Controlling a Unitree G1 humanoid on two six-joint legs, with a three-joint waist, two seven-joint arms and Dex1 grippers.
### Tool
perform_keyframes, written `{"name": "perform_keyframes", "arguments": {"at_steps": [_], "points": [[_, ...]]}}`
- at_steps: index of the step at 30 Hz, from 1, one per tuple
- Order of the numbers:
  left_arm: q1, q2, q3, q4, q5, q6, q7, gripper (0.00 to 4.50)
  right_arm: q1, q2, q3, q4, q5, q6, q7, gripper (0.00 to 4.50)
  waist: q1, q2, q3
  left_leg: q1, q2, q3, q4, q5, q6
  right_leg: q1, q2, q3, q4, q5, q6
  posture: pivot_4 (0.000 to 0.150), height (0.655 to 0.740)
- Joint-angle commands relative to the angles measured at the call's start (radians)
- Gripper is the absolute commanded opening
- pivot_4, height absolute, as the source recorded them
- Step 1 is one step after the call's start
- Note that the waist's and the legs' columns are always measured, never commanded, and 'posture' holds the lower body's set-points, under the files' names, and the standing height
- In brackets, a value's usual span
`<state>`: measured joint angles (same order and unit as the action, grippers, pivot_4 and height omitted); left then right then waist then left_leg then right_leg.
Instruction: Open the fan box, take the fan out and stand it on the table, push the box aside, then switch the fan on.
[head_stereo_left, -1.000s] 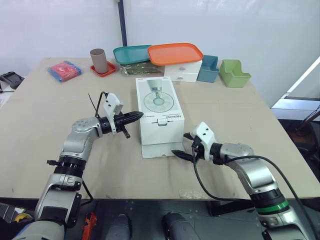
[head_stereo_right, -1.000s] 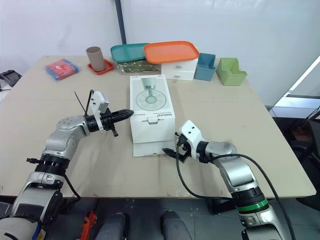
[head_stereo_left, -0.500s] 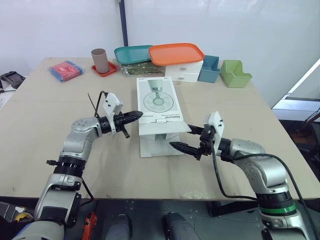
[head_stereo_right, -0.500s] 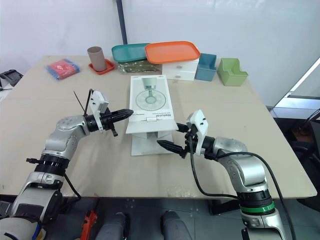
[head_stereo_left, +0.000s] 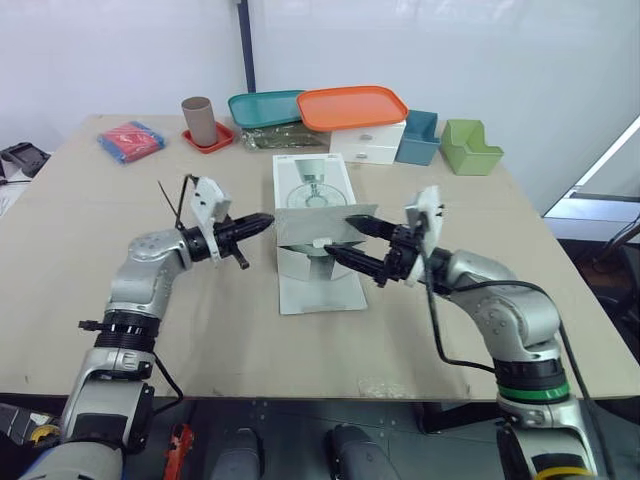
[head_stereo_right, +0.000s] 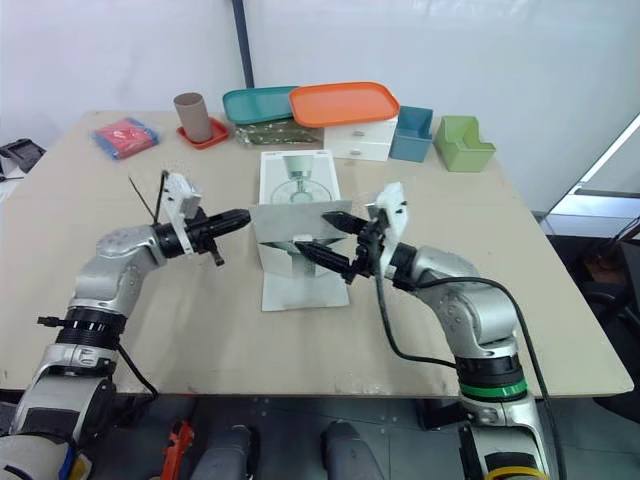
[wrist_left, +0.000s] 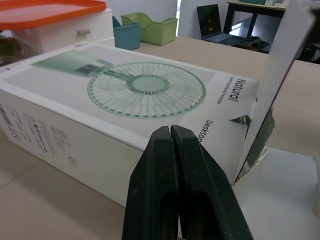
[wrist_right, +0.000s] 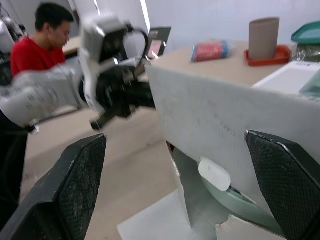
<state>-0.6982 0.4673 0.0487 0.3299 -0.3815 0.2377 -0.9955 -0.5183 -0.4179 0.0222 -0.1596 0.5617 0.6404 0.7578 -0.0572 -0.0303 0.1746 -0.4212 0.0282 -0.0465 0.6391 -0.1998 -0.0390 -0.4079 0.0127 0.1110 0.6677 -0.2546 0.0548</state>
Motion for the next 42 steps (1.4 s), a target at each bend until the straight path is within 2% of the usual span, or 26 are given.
{"name": "perform_keyframes", "arguments": {"at_steps": [1, 8, 11, 16, 22, 27, 31, 32, 34, 35, 36, 37, 39, 42], "points": [[-0.045, 0.035, 0.043, -0.113, -0.058, 0.038, -0.02, 0.1, -0.033, 0.022, 0.005, 0.038, -0.058, -0.033, -0.061, 4.5, 0.0, 0.0, 0.0, 0.0, 0.0, 0.0, 0.0, 0.0, 0.0, 0.0, 0.0, 0.0, 0.0, 0.0, 0.0, 0.15, 0.74], [-0.043, 0.045, 0.047, -0.244, -0.153, 0.148, -0.044, 0.1, -0.038, 0.042, 0.005, 0.06, -0.075, -0.015, -0.094, 4.5, 0.007, 0.0, 0.0, -0.001, -0.001, 0.0, 0.0, 0.0, 0.0, 0.0, -0.001, 0.0, 0.0, 0.0, 0.0, 0.15, 0.74], [-0.031, 0.018, -0.007, -0.211, -0.102, 0.128, -0.028, 0.1, -0.023, 0.043, 0.003, 0.037, -0.07, -0.012, -0.093, 4.5, 0.008, 0.0, 0.0, 0.0, -0.001, 0.0, 0.0, 0.0, 0.0, 0.0, -0.001, 0.0, 0.0, 0.0, 0.0, 0.15, 0.74], [-0.056, -0.025, -0.105, -0.003, 0.087, -0.022, 0.047, 0.1, -0.001, 0.027, 0.001, -0.005, -0.066, -0.001, -0.087, 4.5, 0.009, 0.001, 0.0, 0.001, -0.001, 0.0, 0.0, 0.0, 0.0, 0.001, 0.0, 0.0, 0.0, 0.0, 0.0, 0.15, 0.74], [-0.097, -0.056, -0.124, 0.168, 0.158, -0.124, 0.05, 0.1, 0.004, 0.022, -0.009, -0.042, -0.056, 0.023, -0.097, 4.5, 0.009, 0.001, 0.0, 0.0, -0.001, 0.0, -0.001, 0.0, 0.0, 0.0, 0.0, 0.0, 0.0, 0.0, 0.0, 0.15, 0.74], [-0.109, -0.073, -0.128, 0.195, 0.182, -0.134, 0.055, 0.1, -0.003, 0.022, -0.014, -0.089, -0.046, 0.057, -0.119, 4.5, 0.009, 0.001, 0.0, 0.0, -0.001, 0.0, -0.001, 0.0, 0.0, 0.0, -0.001, 0.0, 0.0, 0.0, 0.0, 0.15, 0.74], [-0.102, -0.077, -0.123, 0.181, 0.177, -0.126, 0.046, 0.0, -0.029, 0.013, -0.008, -0.112, -0.065, 0.104, -0.168, 3.58, 0.009, 0.001, 0.0, 0.0, -0.001, 0.0, 0.0, 0.0, 0.0, 0.0, 0.0, 0.0, 0.0, 0.0, 0.0, 0.15, 0.74], [-0.1, -0.078, -0.123, 0.179, 0.177, -0.125, 0.044, 0.0, -0.036, 0.01, -0.003, -0.119, -0.066, 0.122, -0.177, 2.95, 0.009, 0.001, 0.0, 0.0, -0.001, 0.0, 0.0, 0.0, 0.001, 0.0, 0.0, 0.0, 0.0, 0.0, 0.0, 0.15, 0.74], [-0.095, -0.079, -0.123, 0.175, 0.179, -0.125, 0.044, 0.0, -0.051, -0.001, 0.009, -0.145, -0.069, 0.159, -0.194, 2.06, 0.009, 0.001, 0.0, 0.0, -0.001, 0.0, 0.0, 0.0, 0.001, 0.0, -0.001, 0.0, 0.0, 0.0, 0.0, 0.15, 0.74], [-0.094, -0.079, -0.123, 0.173, 0.179, -0.125, 0.043, 0.0, -0.056, -0.004, 0.014, -0.155, -0.071, 0.17, -0.198, 1.85, 0.009, 0.001, 0.0, 0.0, -0.001, 0.0, 0.0, 0.0, 0.001, 0.0, -0.001, 0.0, 0.0, 0.0, 0.0, 0.15, 0.74], [-0.092, -0.079, -0.123, 0.172, 0.179, -0.125, 0.042, 0.0, -0.064, -0.003, 0.014, -0.161, -0.07, 0.191, -0.209, 1.31, 0.009, 0.001, 0.0, 0.0, -0.001, 0.0, 0.0, 0.0, 0.001, 0.0, -0.001, 0.0, 0.0, 0.0, 0.0, 0.15, 0.74], [-0.091, -0.08, -0.123, 0.17, 0.179, -0.123, 0.043, 0.0, -0.069, -0.003, 0.013, -0.165, -0.067, 0.207, -0.217, 1.02, 0.009, 0.001, 0.0, 0.0, -0.001, 0.0, 0.0, 0.0, 0.001, 0.0, -0.001, 0.0, 0.0, 0.0, 0.0, 0.15, 0.74], [-0.089, -0.082, -0.122, 0.168, 0.179, -0.123, 0.043, 0.0, -0.091, -0.02, 0.034, -0.19, -0.08, 0.277, -0.243, 0.11, 0.009, 0.001, 0.0, 0.0, -0.001, 0.0, 0.0, 0.0, 0.001, 0.0, 0.0, 0.0, 0.0, 0.0, 0.0, 0.15, 0.74], [-0.089, -0.085, -0.119, 0.166, 0.178, -0.124, 0.045, 0.0, -0.119, -0.067, 0.091, -0.222, -0.131, 0.333, -0.268, 0.04, 0.01, 0.001, 0.0, 0.0, -0.001, 0.0, 0.0, 0.0, 0.001, 0.0, -0.001, 0.0, 0.0, 0.0, 0.0, 0.15, 0.74]]}}
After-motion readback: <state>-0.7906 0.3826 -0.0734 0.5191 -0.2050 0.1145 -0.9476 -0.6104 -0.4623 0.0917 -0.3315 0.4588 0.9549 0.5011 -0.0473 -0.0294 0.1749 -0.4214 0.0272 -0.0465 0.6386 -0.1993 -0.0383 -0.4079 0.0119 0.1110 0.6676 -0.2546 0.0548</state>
